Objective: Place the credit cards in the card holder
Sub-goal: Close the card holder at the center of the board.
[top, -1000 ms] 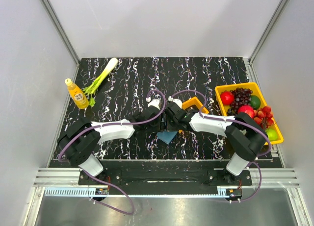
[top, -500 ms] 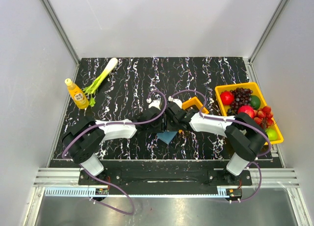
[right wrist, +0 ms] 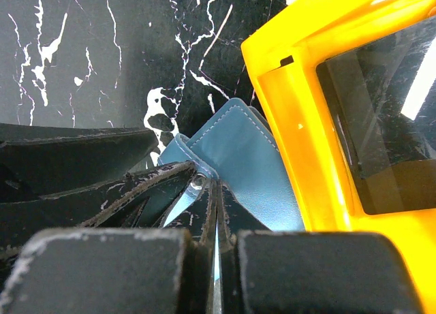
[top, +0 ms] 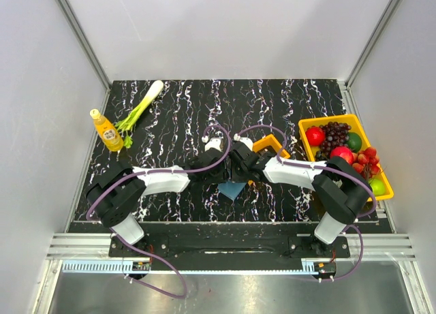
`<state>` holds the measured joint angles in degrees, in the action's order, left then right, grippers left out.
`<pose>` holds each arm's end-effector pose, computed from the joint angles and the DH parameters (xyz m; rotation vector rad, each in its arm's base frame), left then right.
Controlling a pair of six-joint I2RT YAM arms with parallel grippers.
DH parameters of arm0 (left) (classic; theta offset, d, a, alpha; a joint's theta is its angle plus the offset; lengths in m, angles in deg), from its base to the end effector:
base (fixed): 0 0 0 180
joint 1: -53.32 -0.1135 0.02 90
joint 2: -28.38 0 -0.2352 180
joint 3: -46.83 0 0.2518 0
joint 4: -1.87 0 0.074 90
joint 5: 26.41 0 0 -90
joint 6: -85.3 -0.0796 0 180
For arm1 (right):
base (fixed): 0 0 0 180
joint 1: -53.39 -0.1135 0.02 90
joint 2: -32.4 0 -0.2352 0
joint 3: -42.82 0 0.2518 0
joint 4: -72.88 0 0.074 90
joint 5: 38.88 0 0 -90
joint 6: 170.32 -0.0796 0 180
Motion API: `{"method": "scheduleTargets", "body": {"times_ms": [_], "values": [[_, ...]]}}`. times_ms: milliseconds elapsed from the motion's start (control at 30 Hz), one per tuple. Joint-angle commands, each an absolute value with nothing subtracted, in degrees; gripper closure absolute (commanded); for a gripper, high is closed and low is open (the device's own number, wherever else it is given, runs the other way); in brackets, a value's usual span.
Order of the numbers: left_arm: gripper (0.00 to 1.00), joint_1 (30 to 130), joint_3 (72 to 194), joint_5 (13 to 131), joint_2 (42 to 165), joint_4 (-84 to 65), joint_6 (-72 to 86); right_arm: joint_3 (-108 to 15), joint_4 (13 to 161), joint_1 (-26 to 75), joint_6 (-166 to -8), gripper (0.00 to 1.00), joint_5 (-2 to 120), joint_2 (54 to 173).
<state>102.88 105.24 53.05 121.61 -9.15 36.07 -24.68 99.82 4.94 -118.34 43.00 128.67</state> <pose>0.2355 -0.2539 0.0953 0.0952 2.4200 -0.5388 0.2422 0.2563 0.0999 -0.1783 2.5755 0.4120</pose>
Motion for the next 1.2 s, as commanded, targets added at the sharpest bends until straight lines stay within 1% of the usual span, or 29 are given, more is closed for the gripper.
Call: {"method": "scheduleTargets", "body": {"times_ms": [0, 167, 367, 467, 533, 700, 900, 967, 1167], "values": [[0.63, 103.32, 104.91, 52.43, 122.42, -7.00, 36.35, -22.38, 103.28, 4.52, -118.37, 1.00, 41.98, 130.58], [0.68, 103.68, 104.74, 53.39, 123.12, -6.91, 36.26, -22.38, 103.28, 4.61, -118.46, 1.00, 41.98, 130.49], [0.83, 104.20, 104.30, 53.57, 124.53, -8.22, 37.13, -22.38, 103.28, 4.52, -118.37, 1.00, 41.98, 130.58], [0.85, 104.64, 103.68, 53.40, 124.80, -7.96, 37.40, -22.30, 103.19, 4.52, -118.37, 1.00, 41.98, 130.58], [0.87, 105.08, 103.94, 53.48, 124.97, -7.96, 37.14, -22.30, 103.28, 4.52, -118.55, 1.00, 42.06, 130.58], [0.89, 106.05, 104.21, 53.83, 125.85, -8.66, 36.08, -22.30, 103.19, 4.52, -118.37, 1.00, 42.06, 130.32], [0.96, 107.63, 104.30, 54.19, 127.69, -8.66, 35.29, -21.68, 103.19, 4.43, -117.84, 1.00, 42.15, 131.02], [1.00, 107.89, 104.04, 54.28, 127.96, -8.58, 35.47, -21.24, 103.72, 4.34, -117.41, 1.00, 41.54, 131.28], [1.00, 108.68, 103.33, 54.63, 128.66, -7.70, 35.82, -21.33, 105.30, 3.38, -116.71, 1.00, 40.31, 133.91]]}}
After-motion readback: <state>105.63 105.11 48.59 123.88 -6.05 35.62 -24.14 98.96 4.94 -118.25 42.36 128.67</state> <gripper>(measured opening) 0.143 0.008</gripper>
